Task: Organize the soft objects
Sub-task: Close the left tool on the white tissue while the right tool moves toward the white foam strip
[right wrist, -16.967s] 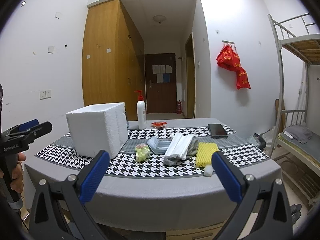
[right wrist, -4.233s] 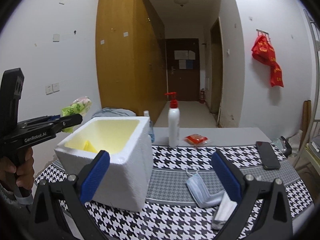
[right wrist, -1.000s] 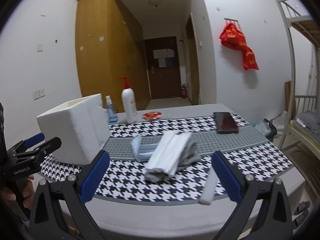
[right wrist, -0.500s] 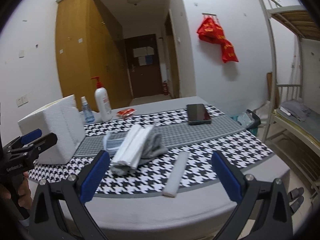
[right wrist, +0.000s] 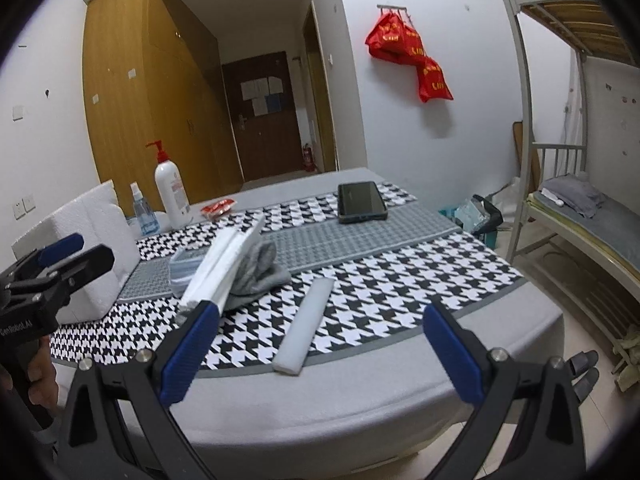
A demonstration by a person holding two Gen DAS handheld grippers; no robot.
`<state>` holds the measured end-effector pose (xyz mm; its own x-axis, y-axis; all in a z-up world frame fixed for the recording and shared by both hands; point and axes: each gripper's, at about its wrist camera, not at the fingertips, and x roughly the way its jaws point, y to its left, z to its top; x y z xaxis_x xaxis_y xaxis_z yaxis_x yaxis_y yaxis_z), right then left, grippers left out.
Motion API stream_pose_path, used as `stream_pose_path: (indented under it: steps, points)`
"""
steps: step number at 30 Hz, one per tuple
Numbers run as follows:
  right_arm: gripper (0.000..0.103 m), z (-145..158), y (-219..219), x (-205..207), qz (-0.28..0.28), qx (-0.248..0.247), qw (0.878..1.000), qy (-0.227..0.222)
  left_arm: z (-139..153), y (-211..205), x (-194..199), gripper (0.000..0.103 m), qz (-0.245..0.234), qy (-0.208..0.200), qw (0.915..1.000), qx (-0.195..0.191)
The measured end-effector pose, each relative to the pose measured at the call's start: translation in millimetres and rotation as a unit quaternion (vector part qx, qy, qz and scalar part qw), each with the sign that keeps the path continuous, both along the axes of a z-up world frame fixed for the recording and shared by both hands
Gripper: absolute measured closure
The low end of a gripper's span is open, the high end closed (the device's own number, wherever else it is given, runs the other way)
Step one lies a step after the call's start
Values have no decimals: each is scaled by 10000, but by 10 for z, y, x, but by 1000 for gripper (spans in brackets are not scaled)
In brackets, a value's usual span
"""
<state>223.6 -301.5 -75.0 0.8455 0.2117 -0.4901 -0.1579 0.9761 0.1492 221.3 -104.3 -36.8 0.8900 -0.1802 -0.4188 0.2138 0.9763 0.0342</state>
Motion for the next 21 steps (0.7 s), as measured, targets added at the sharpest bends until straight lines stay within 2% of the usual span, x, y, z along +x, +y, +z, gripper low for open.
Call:
stream_pose_path:
  steps: [4, 11, 21]
  points:
    - [0, -70, -27, 77, 26, -30, 9999, 129, -58, -61, 151, 1, -167, 332, 9993, -43]
    - [0, -131, -23, 219, 105, -79, 9994, 305, -145, -116, 402, 1, -96, 691, 9975, -117]
    - [0, -199, -36, 371, 162, -95, 9989, 422, -306, -281, 645, 1, -408, 1167, 9923, -1]
